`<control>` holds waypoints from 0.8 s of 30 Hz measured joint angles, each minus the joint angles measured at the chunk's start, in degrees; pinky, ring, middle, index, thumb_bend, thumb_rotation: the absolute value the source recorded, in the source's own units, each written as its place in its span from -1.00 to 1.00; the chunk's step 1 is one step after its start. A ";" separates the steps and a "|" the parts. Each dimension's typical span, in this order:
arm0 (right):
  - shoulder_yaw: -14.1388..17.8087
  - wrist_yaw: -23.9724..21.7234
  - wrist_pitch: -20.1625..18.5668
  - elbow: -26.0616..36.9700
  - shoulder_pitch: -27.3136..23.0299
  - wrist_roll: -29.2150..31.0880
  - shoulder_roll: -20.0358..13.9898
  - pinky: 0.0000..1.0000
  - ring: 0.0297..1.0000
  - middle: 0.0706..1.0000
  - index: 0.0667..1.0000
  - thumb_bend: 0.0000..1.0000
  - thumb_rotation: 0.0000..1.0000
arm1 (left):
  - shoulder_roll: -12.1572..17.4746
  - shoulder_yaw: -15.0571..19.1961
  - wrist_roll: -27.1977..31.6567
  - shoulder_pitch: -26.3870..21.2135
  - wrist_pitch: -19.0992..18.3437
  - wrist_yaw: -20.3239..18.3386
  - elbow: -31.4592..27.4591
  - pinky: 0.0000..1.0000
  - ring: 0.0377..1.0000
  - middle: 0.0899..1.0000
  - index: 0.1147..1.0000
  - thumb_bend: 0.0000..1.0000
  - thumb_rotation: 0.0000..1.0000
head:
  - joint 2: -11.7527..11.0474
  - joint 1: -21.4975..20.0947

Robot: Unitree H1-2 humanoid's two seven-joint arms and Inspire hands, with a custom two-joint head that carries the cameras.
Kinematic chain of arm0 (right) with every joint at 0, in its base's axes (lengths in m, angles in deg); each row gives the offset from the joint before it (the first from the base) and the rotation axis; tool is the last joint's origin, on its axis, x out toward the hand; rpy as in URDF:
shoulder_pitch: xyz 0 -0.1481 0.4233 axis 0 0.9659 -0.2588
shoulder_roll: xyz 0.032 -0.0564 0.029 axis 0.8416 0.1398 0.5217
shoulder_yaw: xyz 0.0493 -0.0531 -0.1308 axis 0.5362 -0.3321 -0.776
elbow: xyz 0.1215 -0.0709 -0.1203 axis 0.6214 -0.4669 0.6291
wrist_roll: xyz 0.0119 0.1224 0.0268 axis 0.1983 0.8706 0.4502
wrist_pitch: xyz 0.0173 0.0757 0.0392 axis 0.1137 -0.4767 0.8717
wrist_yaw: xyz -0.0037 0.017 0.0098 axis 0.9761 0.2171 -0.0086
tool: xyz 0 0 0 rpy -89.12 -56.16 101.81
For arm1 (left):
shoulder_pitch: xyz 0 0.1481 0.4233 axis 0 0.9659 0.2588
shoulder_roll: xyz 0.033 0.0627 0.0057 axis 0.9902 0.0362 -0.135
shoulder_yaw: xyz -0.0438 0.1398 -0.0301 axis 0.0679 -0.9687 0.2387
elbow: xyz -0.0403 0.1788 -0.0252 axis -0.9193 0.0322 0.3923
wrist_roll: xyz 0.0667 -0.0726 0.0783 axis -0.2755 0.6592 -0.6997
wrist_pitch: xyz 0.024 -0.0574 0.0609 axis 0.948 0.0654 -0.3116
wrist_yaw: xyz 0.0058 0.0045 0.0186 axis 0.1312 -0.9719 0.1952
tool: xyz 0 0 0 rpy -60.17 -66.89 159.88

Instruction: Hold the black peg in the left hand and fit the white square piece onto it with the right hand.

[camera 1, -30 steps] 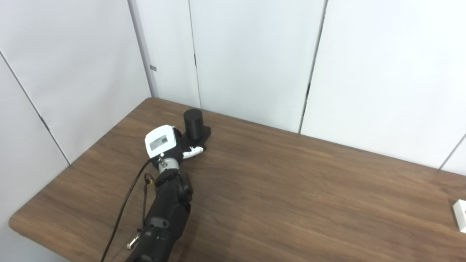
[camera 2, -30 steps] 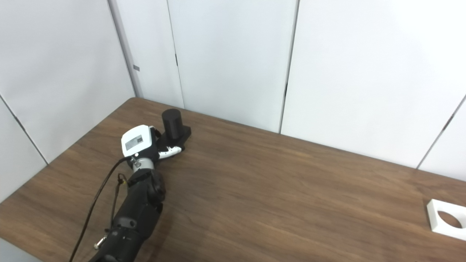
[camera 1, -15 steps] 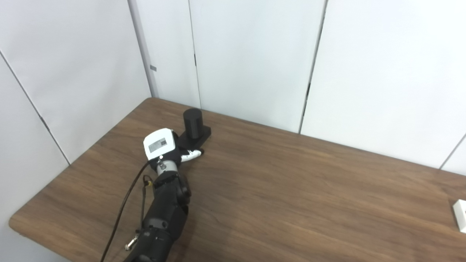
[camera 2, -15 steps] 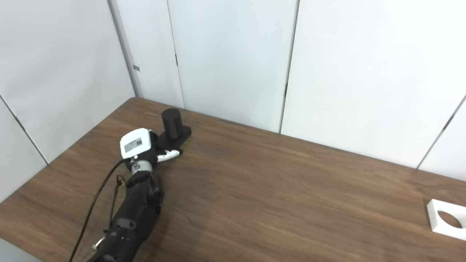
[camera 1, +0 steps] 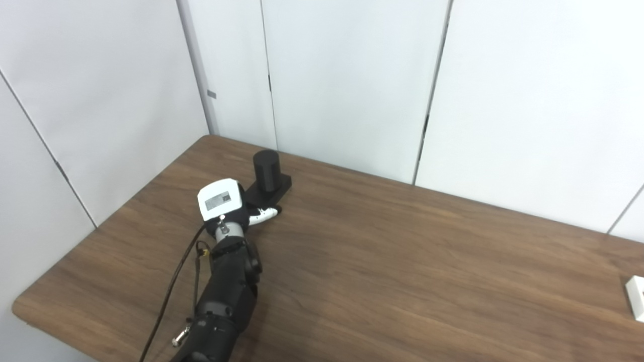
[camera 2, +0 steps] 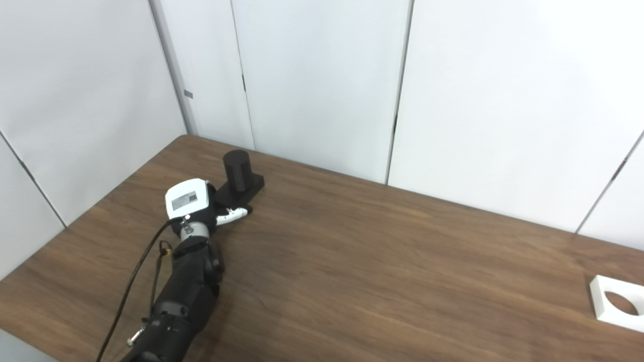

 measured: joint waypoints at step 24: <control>-0.41 -0.30 -0.56 1.04 0.11 -0.39 -0.03 0.80 0.80 0.74 0.77 0.18 1.00 | 4.03 -8.63 22.17 2.70 2.67 14.90 -1.50 0.26 0.44 0.30 -0.17 0.03 -0.90 | 0.09 -1.23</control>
